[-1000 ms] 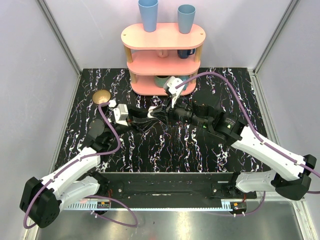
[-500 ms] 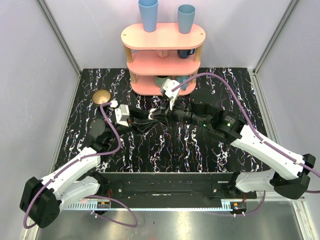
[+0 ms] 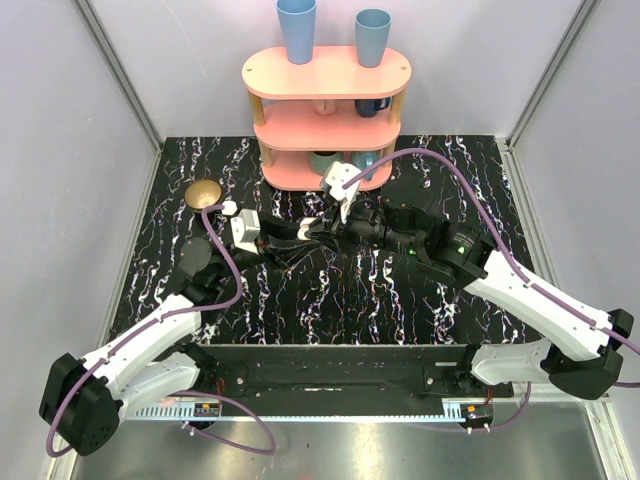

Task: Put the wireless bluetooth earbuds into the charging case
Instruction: Adjust the left earbud in the left side groove of the charging case.

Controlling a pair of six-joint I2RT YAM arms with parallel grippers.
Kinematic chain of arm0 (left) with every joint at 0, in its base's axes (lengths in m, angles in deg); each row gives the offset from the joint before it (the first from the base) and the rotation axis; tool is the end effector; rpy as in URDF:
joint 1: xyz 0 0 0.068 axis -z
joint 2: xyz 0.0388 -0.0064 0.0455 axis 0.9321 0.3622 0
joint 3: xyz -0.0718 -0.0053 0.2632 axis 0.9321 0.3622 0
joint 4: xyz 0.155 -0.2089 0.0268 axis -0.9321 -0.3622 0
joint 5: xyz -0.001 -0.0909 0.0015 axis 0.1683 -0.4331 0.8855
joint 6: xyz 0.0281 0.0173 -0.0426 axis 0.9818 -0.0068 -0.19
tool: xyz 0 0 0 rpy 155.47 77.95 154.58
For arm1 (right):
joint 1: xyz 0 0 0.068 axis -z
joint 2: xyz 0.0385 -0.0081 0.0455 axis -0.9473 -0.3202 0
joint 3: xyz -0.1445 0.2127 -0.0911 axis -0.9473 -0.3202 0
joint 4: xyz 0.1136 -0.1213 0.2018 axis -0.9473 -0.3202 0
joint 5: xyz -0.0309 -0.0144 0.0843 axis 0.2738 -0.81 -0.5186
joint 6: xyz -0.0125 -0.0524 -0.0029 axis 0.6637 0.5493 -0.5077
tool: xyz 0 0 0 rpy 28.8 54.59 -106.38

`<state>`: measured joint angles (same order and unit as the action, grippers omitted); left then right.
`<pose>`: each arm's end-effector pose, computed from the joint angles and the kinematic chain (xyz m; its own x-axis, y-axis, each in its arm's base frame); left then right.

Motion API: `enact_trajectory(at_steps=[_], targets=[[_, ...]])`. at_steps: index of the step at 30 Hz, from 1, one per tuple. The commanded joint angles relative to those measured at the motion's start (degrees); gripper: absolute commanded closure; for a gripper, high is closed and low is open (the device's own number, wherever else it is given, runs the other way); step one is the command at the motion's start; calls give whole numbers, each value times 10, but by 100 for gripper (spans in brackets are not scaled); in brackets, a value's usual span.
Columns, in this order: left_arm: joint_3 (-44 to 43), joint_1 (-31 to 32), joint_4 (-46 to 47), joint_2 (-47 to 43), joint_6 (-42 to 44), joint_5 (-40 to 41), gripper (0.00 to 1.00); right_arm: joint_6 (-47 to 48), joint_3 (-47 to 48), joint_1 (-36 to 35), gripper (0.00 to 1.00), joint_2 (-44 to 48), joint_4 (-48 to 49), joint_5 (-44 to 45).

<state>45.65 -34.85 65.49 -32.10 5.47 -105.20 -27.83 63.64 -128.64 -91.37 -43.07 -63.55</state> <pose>0.1575 -0.1331 0.3343 0.0925 -0.3043 -0.9481 0.9684 0.2489 0.0146 0.1402 0.2301 0.4488 -0.0117 -0.2168 -0.9761 -0.9272 0.3677 -0.0706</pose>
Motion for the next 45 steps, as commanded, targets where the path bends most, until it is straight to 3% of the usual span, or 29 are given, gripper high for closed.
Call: enact_trajectory(at_steps=[1, 13, 16, 23, 27, 28, 39, 40, 42, 45], targets=[[-20, -1, 56, -13, -1, 6, 100, 16, 4, -2, 73, 5, -51, 16], [-23, -1, 57, -9, -1, 3, 100, 31, 3, -2, 72, -10, -65, 16], [-24, -1, 59, -8, -1, 3, 100, 37, 5, -2, 77, -14, -68, 6], [-23, -1, 60, -6, -2, 5, 100, 30, 10, -2, 78, -32, -70, -29], [-23, 0, 60, -5, -1, 7, 100, 30, 10, -3, 90, -33, -72, -35], [-23, -1, 59, -5, -1, 7, 100, 31, 10, -2, 97, -32, -73, -32], [-18, -1, 58, -7, -1, 11, 100, 26, 10, -2, 100, -19, -71, -44], [-17, -1, 59, -7, -2, 11, 100, 24, 11, -2, 96, -22, -70, -43], [-18, -1, 59, -8, -2, 8, 100, 23, 11, -2, 70, -26, -74, -40], [-23, 0, 62, -9, -3, -2, 100, 30, 8, -2, 68, -32, -75, -28]])
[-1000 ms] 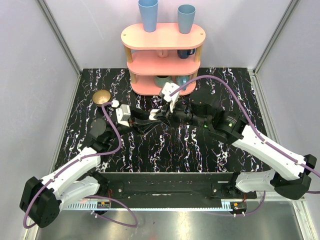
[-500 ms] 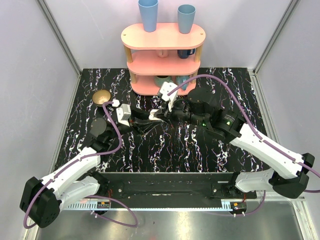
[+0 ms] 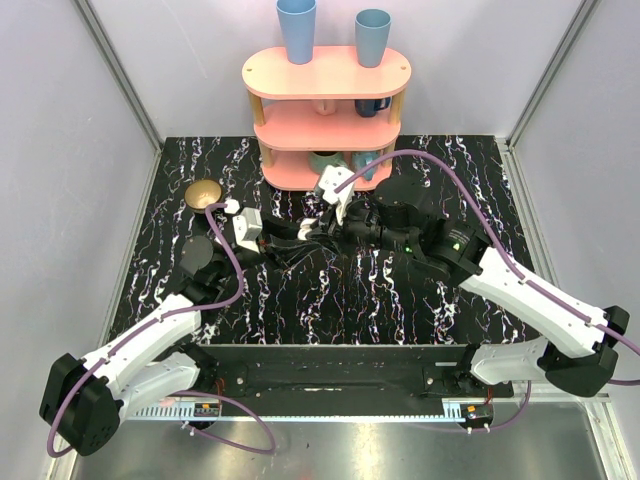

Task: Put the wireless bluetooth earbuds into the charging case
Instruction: Adjust the left earbud in the left side groove of the charging case.

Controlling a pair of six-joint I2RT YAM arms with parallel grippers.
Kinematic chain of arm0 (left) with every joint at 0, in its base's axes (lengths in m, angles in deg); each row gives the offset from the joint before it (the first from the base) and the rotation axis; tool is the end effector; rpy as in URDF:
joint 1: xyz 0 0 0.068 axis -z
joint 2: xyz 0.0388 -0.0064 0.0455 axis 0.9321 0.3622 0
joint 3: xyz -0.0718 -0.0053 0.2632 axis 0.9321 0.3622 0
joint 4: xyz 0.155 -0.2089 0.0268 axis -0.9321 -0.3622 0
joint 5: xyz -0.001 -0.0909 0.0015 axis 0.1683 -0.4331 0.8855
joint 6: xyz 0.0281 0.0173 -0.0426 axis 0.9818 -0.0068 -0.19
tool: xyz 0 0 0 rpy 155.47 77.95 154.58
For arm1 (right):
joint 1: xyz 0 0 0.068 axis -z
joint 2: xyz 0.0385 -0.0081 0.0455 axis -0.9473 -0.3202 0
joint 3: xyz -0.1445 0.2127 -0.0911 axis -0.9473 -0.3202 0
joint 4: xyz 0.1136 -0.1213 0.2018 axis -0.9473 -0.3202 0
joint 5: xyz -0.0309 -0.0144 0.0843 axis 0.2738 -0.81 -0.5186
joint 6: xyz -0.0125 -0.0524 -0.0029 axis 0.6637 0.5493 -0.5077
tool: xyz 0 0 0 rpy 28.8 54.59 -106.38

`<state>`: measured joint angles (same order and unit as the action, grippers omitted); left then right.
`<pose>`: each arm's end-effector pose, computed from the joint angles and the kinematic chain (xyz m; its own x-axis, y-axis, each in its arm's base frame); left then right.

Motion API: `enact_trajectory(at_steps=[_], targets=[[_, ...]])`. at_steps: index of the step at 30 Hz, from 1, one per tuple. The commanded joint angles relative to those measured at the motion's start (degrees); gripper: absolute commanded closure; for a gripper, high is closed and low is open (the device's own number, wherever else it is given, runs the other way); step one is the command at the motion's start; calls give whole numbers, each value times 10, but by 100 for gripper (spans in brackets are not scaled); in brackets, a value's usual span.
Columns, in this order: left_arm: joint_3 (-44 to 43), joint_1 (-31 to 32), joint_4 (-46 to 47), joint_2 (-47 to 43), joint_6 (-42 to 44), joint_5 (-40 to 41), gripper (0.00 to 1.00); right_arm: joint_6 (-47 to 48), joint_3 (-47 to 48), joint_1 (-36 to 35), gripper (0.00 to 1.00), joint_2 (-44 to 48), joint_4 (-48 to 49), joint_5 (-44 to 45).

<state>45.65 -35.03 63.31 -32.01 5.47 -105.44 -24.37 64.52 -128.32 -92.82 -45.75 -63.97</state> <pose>0.1594 -0.1337 0.3304 0.0618 -0.2821 -0.9574 0.9686 0.2482 -0.0106 0.1445 0.2344 0.4426 0.0136 -0.2836 -0.9588 -0.9307 0.3468 -0.1158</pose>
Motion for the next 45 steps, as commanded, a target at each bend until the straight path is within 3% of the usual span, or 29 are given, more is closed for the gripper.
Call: enact_trajectory(at_steps=[1, 8, 18, 22, 24, 26, 45], targets=[[-24, 1, 85, -9, -5, -6, 100, -2, -1, -7, 68, -18, -52, -20], [-25, 1, 82, -17, -6, -3, 100, 18, 1, -6, 76, -23, -63, -20], [-31, 1, 86, -14, -10, 4, 100, 28, 7, -7, 75, -44, -95, -34], [-29, 1, 88, -15, -13, 8, 100, 35, 5, -7, 82, -43, -100, -26], [-30, 1, 90, -14, -13, 10, 100, 36, 6, -7, 95, -45, -107, -33], [-30, 1, 88, -15, -11, 11, 100, 34, 7, -7, 100, -45, -106, -40], [-11, 2, 75, -6, -5, 33, 100, -11, -24, -7, 100, 37, 1, -18]])
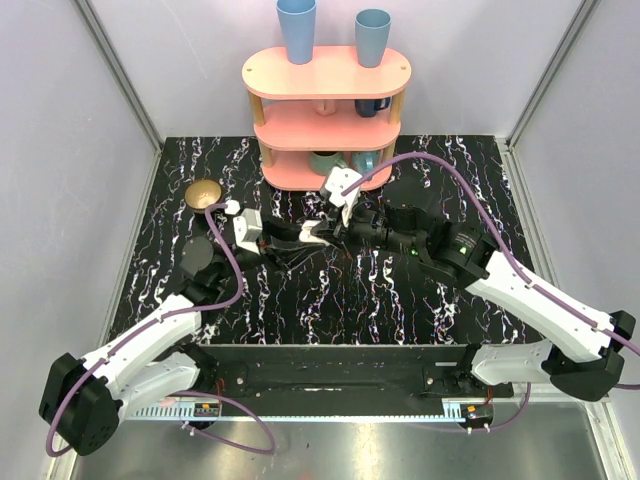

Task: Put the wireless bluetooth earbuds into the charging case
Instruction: Adjust the left earbud in the left side groove of the charging case, then close the charging case with the earbuds.

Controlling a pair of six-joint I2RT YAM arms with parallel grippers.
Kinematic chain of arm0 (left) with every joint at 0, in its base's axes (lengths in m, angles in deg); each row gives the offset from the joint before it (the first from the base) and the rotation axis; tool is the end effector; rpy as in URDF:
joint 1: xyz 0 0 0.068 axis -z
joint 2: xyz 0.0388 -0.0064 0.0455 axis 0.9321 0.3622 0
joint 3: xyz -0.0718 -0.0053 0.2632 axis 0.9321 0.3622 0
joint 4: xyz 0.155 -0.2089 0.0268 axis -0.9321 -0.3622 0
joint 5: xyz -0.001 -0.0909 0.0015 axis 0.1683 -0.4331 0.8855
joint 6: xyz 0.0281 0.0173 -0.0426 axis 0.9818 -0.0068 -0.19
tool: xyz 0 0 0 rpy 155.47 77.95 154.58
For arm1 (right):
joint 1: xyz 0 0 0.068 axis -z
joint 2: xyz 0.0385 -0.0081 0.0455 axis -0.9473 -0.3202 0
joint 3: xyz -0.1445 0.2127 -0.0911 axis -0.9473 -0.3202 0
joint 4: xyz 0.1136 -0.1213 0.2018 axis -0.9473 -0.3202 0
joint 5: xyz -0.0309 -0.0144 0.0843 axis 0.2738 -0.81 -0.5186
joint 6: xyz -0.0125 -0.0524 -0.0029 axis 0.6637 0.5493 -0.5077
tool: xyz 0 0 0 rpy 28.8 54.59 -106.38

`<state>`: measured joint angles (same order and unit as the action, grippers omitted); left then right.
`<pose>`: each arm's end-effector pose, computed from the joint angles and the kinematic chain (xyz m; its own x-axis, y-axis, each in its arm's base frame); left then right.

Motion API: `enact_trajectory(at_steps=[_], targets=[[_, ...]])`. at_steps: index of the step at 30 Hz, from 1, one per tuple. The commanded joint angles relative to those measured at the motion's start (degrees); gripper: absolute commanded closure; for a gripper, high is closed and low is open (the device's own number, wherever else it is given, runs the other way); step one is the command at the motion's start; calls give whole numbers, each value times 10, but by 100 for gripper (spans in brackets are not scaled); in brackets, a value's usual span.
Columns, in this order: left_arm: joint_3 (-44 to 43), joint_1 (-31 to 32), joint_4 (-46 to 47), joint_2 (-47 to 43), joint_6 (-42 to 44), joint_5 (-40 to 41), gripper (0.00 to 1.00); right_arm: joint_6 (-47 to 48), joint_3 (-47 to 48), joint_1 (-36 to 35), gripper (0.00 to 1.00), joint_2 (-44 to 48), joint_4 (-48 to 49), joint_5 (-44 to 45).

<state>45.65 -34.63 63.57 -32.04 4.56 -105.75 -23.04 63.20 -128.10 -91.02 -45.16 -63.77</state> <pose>0.1580 -0.1347 0.3309 0.0481 -0.2876 -0.9565 0.9725 0.2320 -0.0208 0.1410 0.2269 0.4439 0.0437 -0.2774 -0.9598 -0.9262 0.3490 -0.1430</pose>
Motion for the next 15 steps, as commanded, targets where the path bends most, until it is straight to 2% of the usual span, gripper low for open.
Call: enact_trajectory(at_steps=[1, 12, 15], targets=[[-11, -3, 73, -6, 4, 36, 100, -24, -12, -9, 100, 22, -2, -18], [-9, -3, 76, -7, 6, 38, 100, -41, -21, -10, 100, 20, 8, 5], [-8, -3, 63, -9, 14, 42, 100, -48, -32, -10, 89, 42, 35, 30]])
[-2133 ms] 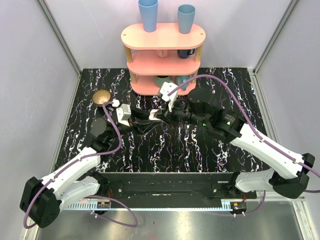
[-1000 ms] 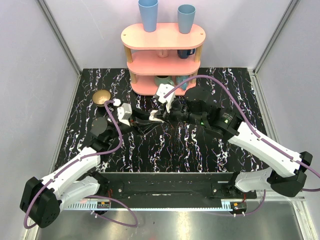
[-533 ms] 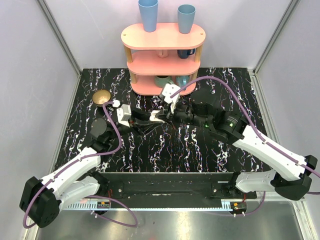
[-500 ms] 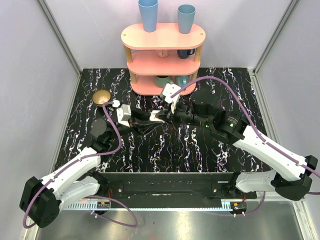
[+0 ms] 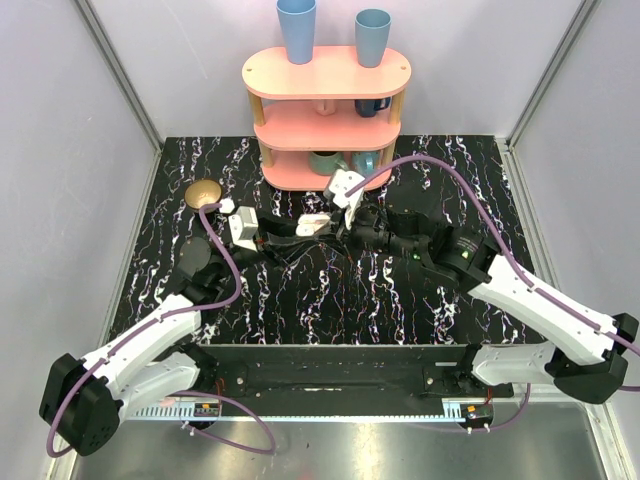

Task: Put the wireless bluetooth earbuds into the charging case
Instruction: Close the charging case with the earbuds.

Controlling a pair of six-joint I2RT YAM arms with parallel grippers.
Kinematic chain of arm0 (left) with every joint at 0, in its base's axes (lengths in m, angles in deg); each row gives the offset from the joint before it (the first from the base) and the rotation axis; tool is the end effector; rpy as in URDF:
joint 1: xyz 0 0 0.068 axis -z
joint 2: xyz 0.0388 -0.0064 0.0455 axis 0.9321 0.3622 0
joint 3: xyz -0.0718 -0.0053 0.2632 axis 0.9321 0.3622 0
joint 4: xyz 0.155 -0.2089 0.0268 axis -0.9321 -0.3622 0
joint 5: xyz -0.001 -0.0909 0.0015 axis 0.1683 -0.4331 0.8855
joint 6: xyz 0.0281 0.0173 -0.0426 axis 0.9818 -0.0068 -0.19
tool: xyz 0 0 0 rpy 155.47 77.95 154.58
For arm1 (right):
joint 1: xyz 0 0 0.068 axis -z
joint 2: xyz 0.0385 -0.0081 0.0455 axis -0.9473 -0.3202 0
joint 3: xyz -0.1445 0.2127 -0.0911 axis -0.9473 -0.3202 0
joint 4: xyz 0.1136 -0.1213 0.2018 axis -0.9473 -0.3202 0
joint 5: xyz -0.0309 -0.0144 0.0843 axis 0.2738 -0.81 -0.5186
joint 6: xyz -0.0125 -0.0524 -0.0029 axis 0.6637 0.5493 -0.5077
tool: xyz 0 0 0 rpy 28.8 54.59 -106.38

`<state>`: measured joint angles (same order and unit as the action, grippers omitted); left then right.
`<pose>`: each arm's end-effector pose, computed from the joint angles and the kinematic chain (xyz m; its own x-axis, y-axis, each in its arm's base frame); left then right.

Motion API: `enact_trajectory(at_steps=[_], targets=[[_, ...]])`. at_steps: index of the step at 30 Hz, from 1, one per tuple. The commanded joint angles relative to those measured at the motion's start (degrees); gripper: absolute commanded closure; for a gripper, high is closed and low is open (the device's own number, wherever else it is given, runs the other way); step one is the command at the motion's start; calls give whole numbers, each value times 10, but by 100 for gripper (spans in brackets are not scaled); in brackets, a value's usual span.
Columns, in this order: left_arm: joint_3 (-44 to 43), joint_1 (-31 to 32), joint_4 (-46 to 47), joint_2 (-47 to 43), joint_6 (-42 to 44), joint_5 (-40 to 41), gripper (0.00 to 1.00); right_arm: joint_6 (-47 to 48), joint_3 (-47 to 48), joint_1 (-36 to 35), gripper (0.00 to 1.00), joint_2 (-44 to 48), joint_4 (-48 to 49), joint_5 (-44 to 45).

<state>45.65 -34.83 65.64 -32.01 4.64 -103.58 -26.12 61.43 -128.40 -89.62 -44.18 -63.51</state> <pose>0.1586 -0.1330 0.3345 0.0811 -0.3156 -0.9454 0.9631 0.2691 -0.0072 0.1372 0.2232 0.4414 0.0006 -0.2502 -0.9682 -0.9268 0.3634 -0.0944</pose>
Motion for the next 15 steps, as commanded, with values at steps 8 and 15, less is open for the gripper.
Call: enact_trajectory(at_steps=[8, 15], targets=[[-2, -1, 27, -10, 23, 19, 100, -61, 0, -5, 70, 54, 89, 181], [-16, 0, 32, -11, 20, -17, 100, -143, 38, 37, 63, -8, 83, 205]])
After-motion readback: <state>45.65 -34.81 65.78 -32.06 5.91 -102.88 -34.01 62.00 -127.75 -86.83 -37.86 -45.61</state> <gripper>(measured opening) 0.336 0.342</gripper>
